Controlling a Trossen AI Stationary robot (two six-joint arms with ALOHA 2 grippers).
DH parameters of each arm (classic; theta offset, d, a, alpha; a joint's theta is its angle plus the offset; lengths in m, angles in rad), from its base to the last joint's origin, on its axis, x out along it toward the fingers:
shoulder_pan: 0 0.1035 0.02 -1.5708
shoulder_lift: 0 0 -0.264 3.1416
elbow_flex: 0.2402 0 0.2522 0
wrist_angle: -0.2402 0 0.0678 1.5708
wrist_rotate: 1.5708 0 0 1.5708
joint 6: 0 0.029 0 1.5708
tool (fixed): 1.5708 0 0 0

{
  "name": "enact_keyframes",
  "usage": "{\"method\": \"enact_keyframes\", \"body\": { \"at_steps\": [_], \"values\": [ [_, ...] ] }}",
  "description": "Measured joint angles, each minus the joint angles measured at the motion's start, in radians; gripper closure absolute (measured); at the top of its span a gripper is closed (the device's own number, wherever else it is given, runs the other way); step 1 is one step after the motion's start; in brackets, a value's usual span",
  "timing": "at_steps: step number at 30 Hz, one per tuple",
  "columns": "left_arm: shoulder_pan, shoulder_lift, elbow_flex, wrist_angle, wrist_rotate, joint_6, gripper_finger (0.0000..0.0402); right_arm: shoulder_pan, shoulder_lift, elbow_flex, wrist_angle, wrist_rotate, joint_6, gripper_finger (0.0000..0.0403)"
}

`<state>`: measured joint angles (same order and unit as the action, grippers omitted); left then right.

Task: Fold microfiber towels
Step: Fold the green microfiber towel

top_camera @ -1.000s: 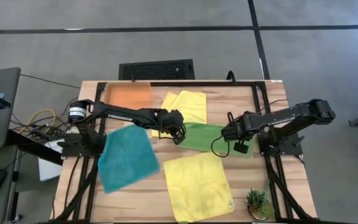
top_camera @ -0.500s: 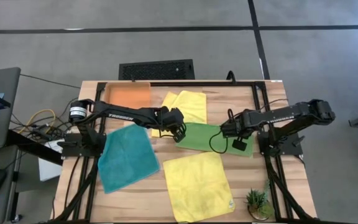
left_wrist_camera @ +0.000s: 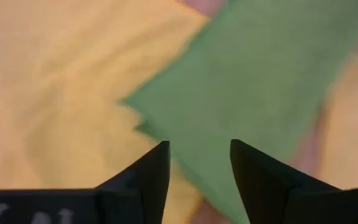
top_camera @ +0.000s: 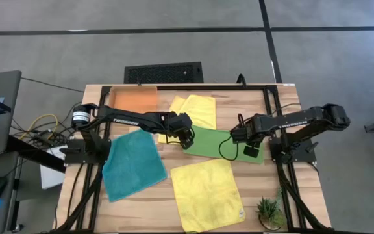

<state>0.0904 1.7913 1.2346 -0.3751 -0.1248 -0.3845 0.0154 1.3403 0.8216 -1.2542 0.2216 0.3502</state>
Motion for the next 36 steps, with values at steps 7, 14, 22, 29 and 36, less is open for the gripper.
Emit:
{"method": "enact_keyframes", "body": {
  "at_steps": [7, 14, 22, 29, 36],
  "values": [
    [-0.065, -0.042, 0.001, 0.01, 0.112, 0.269, 0.0237, -0.005, -0.065, 0.081, -0.004, 0.0, -0.003, 0.0215],
    [-0.139, 0.004, 0.0, 0.02, 0.056, 0.523, 0.0237, -0.005, -0.167, 0.121, 0.031, -0.001, 0.008, 0.0216],
    [-0.129, 0.082, -0.001, 0.084, 0.132, 0.564, 0.0237, -0.005, -0.261, 0.123, 0.041, -0.004, 0.051, 0.0224],
    [-0.147, 0.139, -0.024, 0.101, -0.016, 0.564, 0.0237, -0.005, -0.309, 0.125, 0.058, -0.005, 0.068, 0.0223],
    [-0.163, 0.193, -0.028, 0.085, -0.055, 0.518, 0.0237, -0.017, -0.331, 0.122, 0.075, -0.007, 0.061, 0.0226]
  ]
}}
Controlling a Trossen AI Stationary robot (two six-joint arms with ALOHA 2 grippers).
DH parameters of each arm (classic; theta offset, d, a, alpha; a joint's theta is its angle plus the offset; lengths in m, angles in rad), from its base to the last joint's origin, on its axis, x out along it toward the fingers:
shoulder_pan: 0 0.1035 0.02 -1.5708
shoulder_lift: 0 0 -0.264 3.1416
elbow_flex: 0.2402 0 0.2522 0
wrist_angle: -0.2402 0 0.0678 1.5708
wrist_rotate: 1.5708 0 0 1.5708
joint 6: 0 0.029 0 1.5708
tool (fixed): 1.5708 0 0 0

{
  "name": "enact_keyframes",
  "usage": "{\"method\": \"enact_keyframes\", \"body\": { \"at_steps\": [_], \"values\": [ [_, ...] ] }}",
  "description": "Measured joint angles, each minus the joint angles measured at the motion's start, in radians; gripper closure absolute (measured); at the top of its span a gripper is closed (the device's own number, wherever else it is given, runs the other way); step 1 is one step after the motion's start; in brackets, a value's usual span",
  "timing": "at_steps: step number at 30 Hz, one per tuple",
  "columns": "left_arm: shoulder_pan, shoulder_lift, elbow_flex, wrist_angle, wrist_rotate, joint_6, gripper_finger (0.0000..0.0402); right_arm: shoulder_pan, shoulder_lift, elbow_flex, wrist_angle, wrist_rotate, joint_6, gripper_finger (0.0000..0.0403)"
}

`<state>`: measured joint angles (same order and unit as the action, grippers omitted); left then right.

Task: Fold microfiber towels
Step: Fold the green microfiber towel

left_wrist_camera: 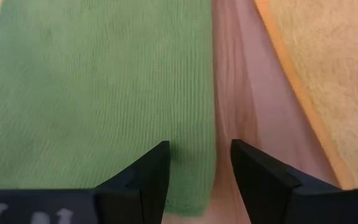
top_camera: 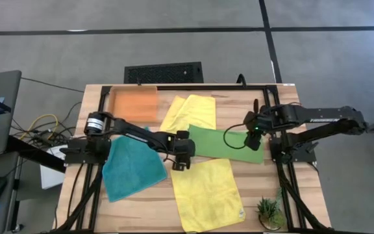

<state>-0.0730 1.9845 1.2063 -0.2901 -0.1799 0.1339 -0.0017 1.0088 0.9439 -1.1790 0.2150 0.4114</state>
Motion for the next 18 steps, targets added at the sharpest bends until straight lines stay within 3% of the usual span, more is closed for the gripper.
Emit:
{"method": "enact_keyframes", "body": {
  "at_steps": [11, 14, 18],
  "values": [
    [-0.003, 0.021, 0.008, -0.018, -0.036, -0.075, 0.025, -0.001, -0.041, -0.001, 0.013, -0.007, 0.0, 0.023],
    [-0.003, 0.024, 0.032, -0.057, -0.034, -0.075, 0.0291, -0.001, -0.043, -0.001, 0.013, -0.007, 0.0, 0.0233],
    [-0.003, 0.031, 0.071, -0.126, -0.043, -0.075, 0.0373, -0.001, -0.043, -0.001, 0.013, -0.007, 0.0, 0.0235]
  ]
}}
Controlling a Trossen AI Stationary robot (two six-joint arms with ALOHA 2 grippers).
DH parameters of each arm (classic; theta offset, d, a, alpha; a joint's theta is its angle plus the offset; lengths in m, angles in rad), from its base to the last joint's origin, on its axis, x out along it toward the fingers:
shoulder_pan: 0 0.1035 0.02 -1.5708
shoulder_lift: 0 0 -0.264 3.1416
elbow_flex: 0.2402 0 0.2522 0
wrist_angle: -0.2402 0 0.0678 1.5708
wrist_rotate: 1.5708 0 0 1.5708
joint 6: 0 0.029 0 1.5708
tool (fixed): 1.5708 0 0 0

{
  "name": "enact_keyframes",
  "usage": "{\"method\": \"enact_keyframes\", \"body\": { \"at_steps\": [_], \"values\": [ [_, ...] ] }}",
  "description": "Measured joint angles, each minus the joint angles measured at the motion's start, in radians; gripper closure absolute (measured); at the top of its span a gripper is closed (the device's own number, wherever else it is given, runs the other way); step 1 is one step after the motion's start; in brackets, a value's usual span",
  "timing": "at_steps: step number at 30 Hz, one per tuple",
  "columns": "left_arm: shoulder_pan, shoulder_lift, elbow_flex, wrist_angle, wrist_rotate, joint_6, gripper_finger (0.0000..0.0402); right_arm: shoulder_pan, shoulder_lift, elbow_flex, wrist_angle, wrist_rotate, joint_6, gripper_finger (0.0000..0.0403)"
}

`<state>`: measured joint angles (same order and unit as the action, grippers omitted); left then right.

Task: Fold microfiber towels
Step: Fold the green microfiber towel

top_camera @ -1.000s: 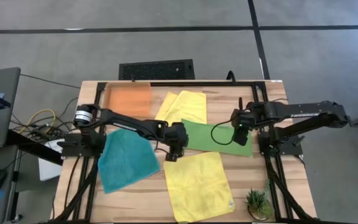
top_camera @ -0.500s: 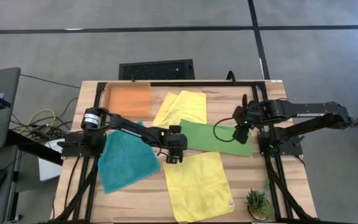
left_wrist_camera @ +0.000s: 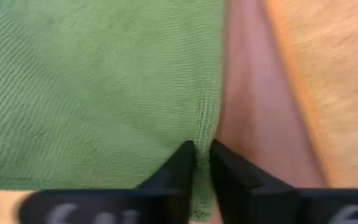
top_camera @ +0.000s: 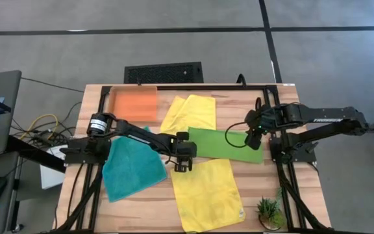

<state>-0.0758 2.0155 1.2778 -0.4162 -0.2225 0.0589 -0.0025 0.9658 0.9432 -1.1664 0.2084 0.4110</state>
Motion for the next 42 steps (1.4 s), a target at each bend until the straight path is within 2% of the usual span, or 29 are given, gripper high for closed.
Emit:
{"method": "enact_keyframes", "body": {
  "at_steps": [2, 5, 9, 14, 20, 27, 42],
  "values": [
    [0.006, 0.003, 0.039, -0.075, -0.03, 0.001, 0.0392, 0.0, 0.001, 0.0, 0.0, 0.0, 0.0, 0.0235],
    [0.013, 0.002, 0.121, -0.148, -0.059, 0.04, 0.0394, 0.0, 0.001, 0.0, -0.001, 0.0, 0.0, 0.0237],
    [0.028, 0.001, 0.227, -0.233, -0.03, 0.138, 0.0399, 0.0, 0.001, 0.0, -0.003, 0.0, 0.0, 0.0237],
    [0.05, 0.001, 0.302, -0.226, 0.001, 0.277, 0.04, 0.0, -0.016, 0.0, -0.012, 0.001, 0.0, 0.0237],
    [0.059, 0.022, 0.314, -0.109, 0.06, 0.402, 0.0401, 0.0, -0.085, 0.0, -0.011, 0.002, 0.004, 0.0237],
    [0.061, 0.125, 0.416, -0.075, 0.081, 0.515, 0.0401, 0.0, -0.162, 0.0, -0.011, 0.002, 0.014, 0.0237],
    [0.068, 0.368, 0.843, -0.173, 0.109, 0.822, 0.0401, 0.0, -0.237, 0.0, -0.017, 0.003, 0.008, 0.0237]
  ]
}}
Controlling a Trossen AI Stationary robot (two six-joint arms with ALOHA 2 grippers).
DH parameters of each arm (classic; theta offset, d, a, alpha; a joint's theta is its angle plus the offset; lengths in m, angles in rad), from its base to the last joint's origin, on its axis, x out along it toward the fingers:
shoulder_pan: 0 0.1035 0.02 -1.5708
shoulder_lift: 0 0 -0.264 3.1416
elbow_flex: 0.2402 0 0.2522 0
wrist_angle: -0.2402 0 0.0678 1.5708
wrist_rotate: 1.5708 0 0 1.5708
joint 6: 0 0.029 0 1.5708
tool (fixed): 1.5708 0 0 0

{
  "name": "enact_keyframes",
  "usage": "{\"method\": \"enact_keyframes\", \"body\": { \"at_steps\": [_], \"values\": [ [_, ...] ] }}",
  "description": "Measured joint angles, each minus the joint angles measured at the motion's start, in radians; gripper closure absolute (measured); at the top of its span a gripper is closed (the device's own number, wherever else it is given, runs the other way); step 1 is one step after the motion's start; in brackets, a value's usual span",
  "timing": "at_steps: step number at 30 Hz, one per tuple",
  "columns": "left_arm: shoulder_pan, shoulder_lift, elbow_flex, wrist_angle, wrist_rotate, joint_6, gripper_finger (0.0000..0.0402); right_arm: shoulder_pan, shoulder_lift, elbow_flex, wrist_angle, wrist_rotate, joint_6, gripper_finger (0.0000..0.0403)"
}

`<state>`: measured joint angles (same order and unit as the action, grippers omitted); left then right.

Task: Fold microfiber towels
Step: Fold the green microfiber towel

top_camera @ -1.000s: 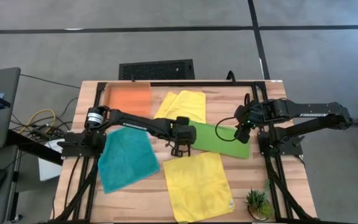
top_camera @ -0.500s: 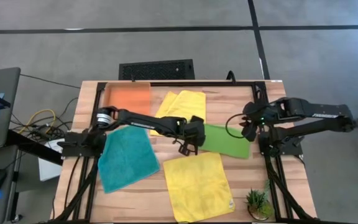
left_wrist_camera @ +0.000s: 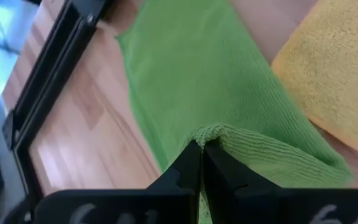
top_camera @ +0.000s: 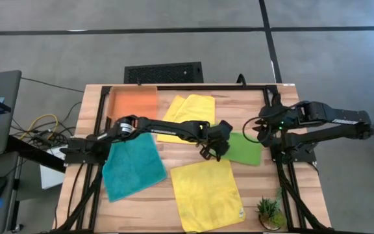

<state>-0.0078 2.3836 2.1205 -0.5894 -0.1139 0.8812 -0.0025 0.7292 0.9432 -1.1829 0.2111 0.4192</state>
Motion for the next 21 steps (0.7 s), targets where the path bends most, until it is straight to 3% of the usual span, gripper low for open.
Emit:
{"method": "enact_keyframes", "body": {
  "at_steps": [6, 16, 21],
  "values": [
    [0.003, 0.043, 0.096, 0.016, 0.007, 0.058, 0.0401, 0.0, -0.007, 0.0, -0.017, 0.0, 0.0, 0.0237],
    [0.008, 0.042, 0.095, 0.094, 0.084, 0.055, 0.0401, 0.001, -0.057, 0.0, -0.052, -0.005, -0.001, 0.0237],
    [0.009, 0.042, 0.095, 0.149, 0.109, 0.03, 0.0401, 0.001, -0.11, 0.0, -0.05, -0.062, -0.001, 0.0237]
  ]
}}
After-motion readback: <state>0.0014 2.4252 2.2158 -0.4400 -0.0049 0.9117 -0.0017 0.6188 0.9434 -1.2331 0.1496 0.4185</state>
